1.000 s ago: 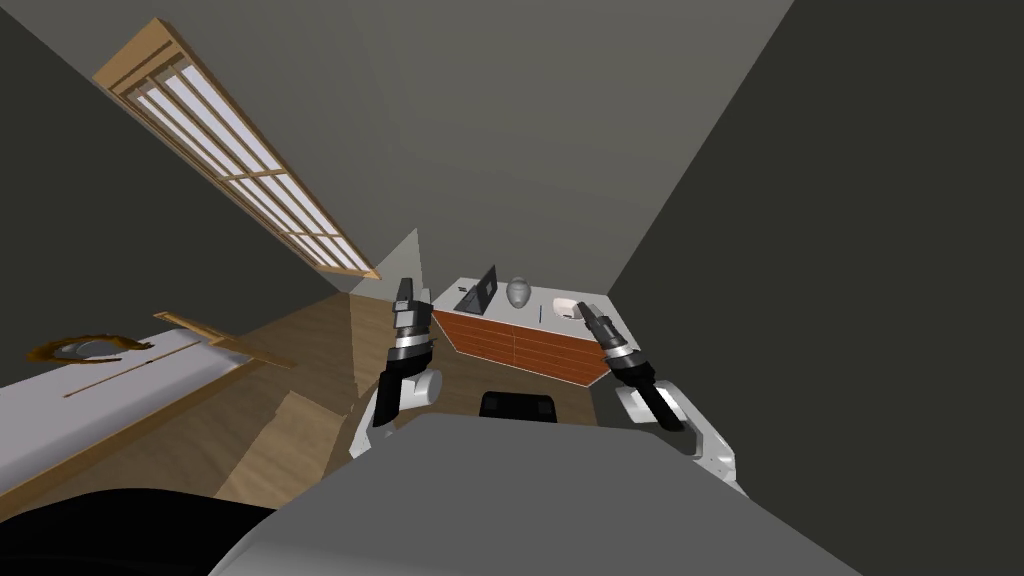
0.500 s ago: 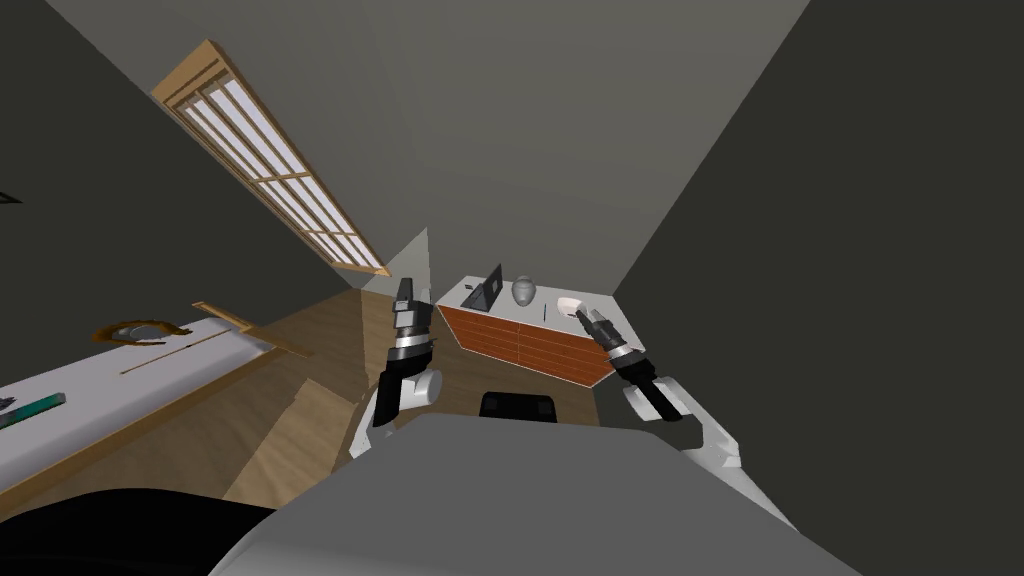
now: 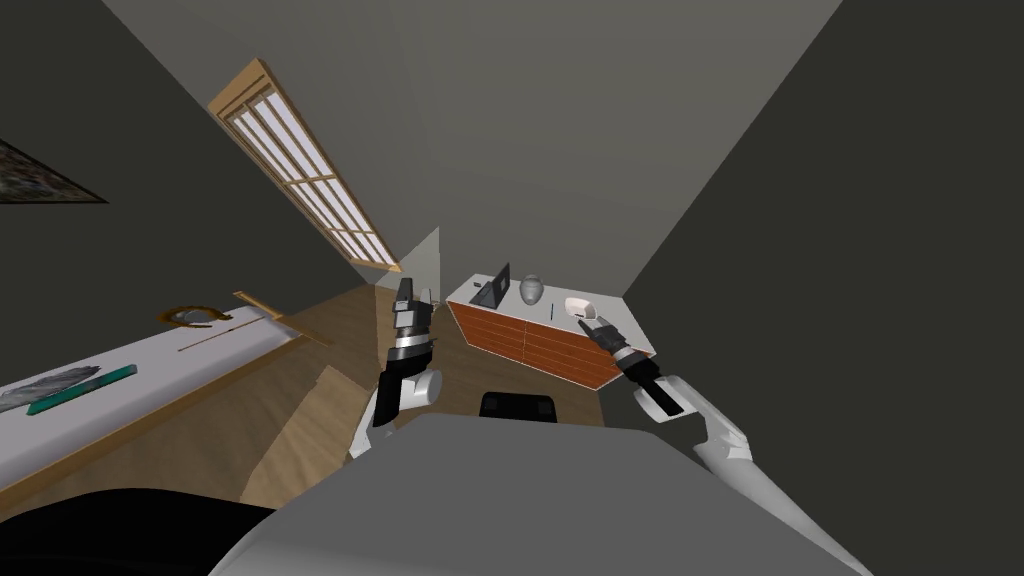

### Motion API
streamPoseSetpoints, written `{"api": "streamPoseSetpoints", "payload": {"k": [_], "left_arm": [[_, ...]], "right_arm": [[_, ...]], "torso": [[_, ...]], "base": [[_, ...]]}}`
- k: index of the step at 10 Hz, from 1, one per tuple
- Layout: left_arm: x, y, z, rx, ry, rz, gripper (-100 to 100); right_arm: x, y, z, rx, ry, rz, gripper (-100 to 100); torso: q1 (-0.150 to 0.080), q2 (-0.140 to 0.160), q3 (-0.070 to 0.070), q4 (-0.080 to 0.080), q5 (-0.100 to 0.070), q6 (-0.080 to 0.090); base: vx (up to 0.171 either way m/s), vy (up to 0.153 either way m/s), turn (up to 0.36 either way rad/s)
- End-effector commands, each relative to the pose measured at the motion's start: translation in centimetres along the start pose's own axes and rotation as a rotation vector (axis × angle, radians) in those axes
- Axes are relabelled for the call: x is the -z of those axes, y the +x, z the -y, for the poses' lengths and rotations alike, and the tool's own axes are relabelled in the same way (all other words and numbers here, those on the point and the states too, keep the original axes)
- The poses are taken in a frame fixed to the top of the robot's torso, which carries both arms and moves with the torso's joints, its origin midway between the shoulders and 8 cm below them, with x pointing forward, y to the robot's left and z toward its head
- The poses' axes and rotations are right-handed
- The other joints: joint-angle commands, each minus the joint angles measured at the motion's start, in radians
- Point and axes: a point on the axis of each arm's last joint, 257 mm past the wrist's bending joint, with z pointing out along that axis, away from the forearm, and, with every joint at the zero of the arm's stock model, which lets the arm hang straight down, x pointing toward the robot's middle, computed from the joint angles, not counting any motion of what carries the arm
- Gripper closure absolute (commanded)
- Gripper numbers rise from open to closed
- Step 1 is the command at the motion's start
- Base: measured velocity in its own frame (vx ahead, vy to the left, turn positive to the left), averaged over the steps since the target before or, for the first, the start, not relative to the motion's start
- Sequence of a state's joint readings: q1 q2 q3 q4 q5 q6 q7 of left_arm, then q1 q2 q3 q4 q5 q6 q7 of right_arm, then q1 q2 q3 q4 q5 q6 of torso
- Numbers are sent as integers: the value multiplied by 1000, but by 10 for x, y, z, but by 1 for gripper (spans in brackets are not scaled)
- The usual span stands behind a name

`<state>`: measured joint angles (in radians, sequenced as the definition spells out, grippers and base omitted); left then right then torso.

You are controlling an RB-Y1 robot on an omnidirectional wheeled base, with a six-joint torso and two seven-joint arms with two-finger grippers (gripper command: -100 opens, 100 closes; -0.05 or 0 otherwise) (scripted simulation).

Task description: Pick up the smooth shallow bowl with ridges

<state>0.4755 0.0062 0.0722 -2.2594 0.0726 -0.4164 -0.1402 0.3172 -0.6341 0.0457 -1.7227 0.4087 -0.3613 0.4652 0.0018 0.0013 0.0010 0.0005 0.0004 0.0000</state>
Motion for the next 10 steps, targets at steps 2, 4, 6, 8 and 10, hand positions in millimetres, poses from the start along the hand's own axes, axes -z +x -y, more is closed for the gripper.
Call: {"api": "streamPoseSetpoints", "payload": {"k": [2, 4, 6, 8, 10], "left_arm": [[0, 0, 0, 0, 0, 0, 0], [0, 0, 0, 0, 0, 0, 0], [0, 0, 0, 0, 0, 0, 0], [0, 0, 0, 0, 0, 0, 0], [0, 0, 0, 0, 0, 0, 0]], "right_arm": [[10, 26, 34, 125, 41, -94, -100], [19, 45, 61, 204, 72, -164, -100], [27, 58, 84, 283, 95, -224, -100], [39, 73, 110, 358, 122, -291, -100], [51, 84, 135, 430, 146, -354, -100]], "torso": [[-1, -1, 0, 0, 0, 0], [1, -1, 0, 0, 0, 0], [1, -2, -1, 0, 0, 0], [0, -2, -1, 0, 0, 0], [0, -3, -2, -1, 0, 0]], "base": [[-14, 38, 112], [-12, 59, 120], [7, 54, 99], [9, 42, 116], [24, 45, 98]]}}
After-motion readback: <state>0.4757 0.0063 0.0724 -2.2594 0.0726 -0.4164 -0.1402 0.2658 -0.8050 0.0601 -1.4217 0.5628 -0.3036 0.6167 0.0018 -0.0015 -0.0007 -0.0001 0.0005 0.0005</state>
